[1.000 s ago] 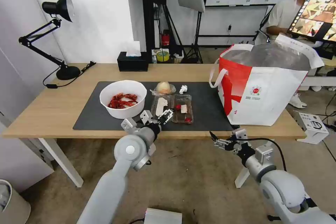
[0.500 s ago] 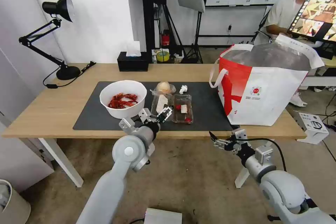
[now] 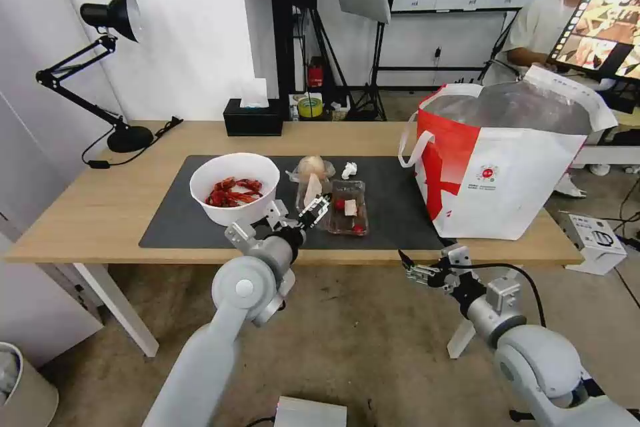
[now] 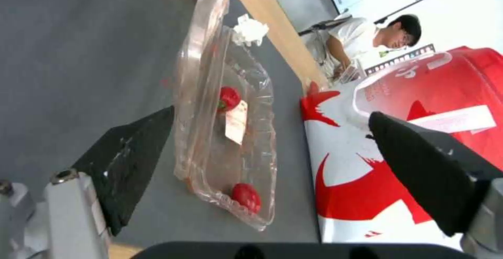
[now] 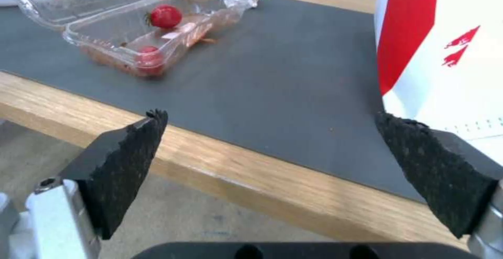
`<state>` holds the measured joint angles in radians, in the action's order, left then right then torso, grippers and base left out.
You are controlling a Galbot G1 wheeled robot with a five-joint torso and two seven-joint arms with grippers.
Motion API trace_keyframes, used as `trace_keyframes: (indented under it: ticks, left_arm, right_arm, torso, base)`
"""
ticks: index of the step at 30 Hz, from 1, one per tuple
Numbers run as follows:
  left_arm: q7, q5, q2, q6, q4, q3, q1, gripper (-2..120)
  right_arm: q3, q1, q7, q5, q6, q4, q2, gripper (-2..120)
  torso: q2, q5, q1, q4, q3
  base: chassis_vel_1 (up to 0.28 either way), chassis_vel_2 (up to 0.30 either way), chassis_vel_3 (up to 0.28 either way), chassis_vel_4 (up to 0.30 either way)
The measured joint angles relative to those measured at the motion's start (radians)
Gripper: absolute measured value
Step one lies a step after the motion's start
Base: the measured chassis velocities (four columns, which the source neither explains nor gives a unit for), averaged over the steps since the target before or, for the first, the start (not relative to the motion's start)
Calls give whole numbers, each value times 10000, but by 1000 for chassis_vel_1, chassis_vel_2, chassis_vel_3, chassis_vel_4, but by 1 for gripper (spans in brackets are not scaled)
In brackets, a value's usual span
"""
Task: Pick up the trash from the table and place it into the takeout bag.
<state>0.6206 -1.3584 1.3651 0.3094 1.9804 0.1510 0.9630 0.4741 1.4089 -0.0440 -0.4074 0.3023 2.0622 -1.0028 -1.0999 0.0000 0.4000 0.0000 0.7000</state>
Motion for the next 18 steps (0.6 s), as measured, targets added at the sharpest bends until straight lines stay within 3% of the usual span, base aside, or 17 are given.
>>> trace_keyframes:
  ticks: [18]
  left_arm:
    - [-277, 10, 23, -121, 71, -66, -100, 100]
  right_arm:
    - [93, 125, 18, -15, -11, 76, 112, 100]
  torso:
    - [-1, 0, 0, 0, 0]
  base:
    - [0, 0, 0, 0]
